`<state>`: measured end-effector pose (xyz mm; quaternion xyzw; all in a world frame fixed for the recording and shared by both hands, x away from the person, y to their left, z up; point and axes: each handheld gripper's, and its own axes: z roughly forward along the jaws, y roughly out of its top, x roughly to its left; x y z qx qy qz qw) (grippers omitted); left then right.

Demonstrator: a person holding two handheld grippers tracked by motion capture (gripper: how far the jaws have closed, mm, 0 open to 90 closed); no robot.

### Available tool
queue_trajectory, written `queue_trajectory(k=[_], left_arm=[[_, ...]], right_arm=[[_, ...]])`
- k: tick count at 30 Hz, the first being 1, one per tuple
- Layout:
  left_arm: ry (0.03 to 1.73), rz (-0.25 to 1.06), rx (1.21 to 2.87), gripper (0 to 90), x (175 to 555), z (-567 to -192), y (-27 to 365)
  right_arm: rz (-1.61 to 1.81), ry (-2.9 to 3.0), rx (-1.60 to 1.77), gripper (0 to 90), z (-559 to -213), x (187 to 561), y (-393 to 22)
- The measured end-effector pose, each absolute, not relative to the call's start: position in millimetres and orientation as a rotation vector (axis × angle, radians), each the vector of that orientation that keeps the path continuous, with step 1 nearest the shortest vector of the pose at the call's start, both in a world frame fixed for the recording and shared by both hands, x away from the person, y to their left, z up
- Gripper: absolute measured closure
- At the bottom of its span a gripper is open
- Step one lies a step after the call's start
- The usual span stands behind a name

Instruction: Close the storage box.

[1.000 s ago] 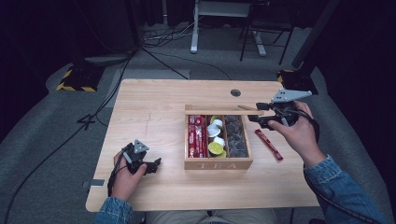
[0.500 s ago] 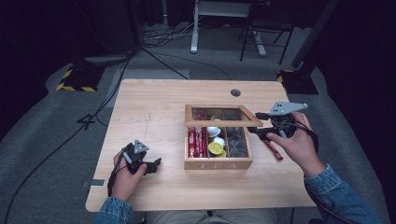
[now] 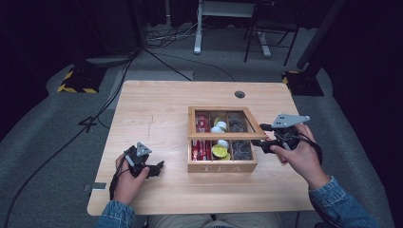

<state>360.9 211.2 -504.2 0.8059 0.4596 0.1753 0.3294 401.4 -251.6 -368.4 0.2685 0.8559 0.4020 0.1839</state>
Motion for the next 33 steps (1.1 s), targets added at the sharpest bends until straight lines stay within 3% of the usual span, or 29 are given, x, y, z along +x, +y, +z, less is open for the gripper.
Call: queue_trajectory(k=[24,33], left_arm=[[1.202,0.458,2.108,14.5,361,-504,211],[1.202,0.458,2.109,14.5,361,-504,211]], right_arm=[[1.058,2.494,0.767,28.7,-398,393,-251],[1.01,2.561,0.768,32.8,-406,392,-248]])
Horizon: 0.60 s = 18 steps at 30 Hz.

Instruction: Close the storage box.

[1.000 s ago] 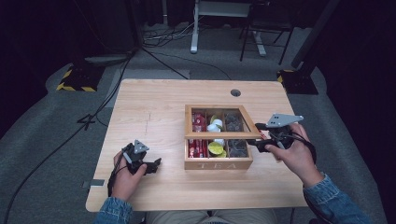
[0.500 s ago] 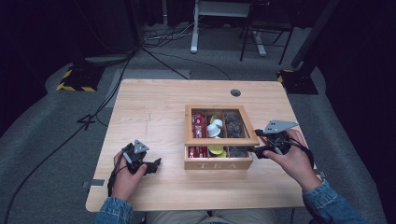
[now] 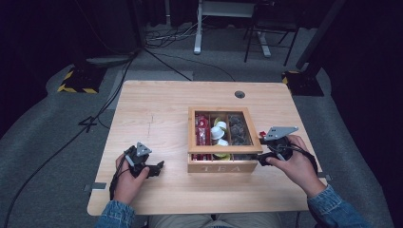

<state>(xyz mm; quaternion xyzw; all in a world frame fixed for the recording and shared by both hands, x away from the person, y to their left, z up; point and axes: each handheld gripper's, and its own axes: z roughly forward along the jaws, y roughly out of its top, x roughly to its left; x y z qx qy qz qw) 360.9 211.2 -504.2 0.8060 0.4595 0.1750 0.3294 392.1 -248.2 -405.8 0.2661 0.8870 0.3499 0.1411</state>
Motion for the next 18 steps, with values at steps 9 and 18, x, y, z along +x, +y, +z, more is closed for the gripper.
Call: queue_trajectory(k=[9,18], left_arm=[[1.202,0.457,2.108,14.5,361,-504,211],[1.201,0.455,2.109,14.3,361,-504,211]], right_arm=[[0.931,2.631,0.776,33.1,-413,390,-245],[0.852,2.711,0.83,32.2,-422,384,-243]])
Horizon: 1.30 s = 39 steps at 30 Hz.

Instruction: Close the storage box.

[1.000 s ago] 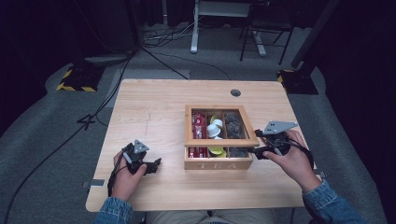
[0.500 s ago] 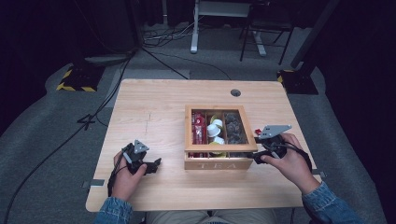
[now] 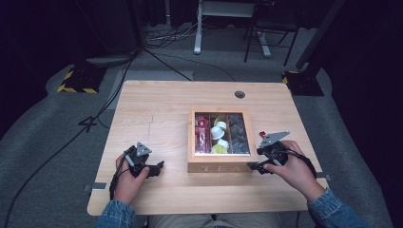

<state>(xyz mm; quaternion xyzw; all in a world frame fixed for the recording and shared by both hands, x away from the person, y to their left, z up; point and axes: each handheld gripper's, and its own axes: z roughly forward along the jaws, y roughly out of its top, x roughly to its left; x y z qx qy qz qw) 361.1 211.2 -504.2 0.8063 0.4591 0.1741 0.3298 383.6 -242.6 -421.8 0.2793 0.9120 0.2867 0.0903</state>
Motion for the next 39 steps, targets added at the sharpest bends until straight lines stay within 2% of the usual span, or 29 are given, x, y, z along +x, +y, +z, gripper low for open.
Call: queue_trajectory(k=[11,26,32,39], left_arm=[[1.197,0.449,2.114,13.6,362,-504,211],[1.185,0.444,2.12,13.4,363,-504,212],[1.17,0.437,2.124,13.2,364,-504,213],[1.161,0.435,2.131,13.0,365,-504,214]], right_arm=[[0.99,2.656,0.859,30.7,-399,379,-255],[1.148,2.402,0.992,29.7,-370,392,-307],[1.132,2.34,1.03,27.2,-369,390,-326],[1.079,2.312,1.163,26.1,-387,387,-357]])
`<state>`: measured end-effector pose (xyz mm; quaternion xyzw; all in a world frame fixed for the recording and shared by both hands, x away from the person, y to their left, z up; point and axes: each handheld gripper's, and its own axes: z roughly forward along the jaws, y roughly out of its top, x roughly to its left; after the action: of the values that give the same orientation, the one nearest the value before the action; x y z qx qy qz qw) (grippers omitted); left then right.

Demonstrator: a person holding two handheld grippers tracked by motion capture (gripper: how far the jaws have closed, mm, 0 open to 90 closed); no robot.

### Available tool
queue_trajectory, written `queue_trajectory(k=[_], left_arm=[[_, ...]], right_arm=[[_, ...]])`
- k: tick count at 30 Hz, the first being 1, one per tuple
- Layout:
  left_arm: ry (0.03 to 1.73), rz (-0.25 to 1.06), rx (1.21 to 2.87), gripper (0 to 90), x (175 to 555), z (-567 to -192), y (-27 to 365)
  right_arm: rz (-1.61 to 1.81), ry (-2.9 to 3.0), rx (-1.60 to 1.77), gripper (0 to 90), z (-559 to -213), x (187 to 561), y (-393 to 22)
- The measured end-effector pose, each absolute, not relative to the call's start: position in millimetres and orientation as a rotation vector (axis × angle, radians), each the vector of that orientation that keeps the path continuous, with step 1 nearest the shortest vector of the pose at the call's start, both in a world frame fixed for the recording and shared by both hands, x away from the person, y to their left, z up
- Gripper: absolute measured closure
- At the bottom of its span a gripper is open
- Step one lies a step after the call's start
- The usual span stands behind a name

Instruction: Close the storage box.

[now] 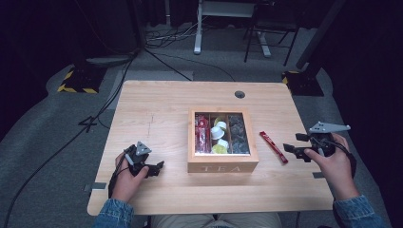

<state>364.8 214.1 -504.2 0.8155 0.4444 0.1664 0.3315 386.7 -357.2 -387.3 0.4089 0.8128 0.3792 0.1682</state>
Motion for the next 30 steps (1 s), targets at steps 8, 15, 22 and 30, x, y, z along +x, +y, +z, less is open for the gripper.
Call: queue_trajectory(k=[8,15,22,30], left_arm=[[1.161,0.435,2.132,12.8,365,-504,214],[1.161,0.435,2.132,12.8,365,-504,214],[1.163,0.432,2.13,12.7,365,-504,214],[1.162,0.432,2.135,12.5,365,-504,214]], right_arm=[[1.06,2.258,1.269,26.1,-417,382,-386],[1.086,2.231,1.348,26.1,-449,372,-397],[1.092,2.204,1.378,26.1,-476,364,-399],[1.071,2.199,1.362,25.5,-497,355,-402]])
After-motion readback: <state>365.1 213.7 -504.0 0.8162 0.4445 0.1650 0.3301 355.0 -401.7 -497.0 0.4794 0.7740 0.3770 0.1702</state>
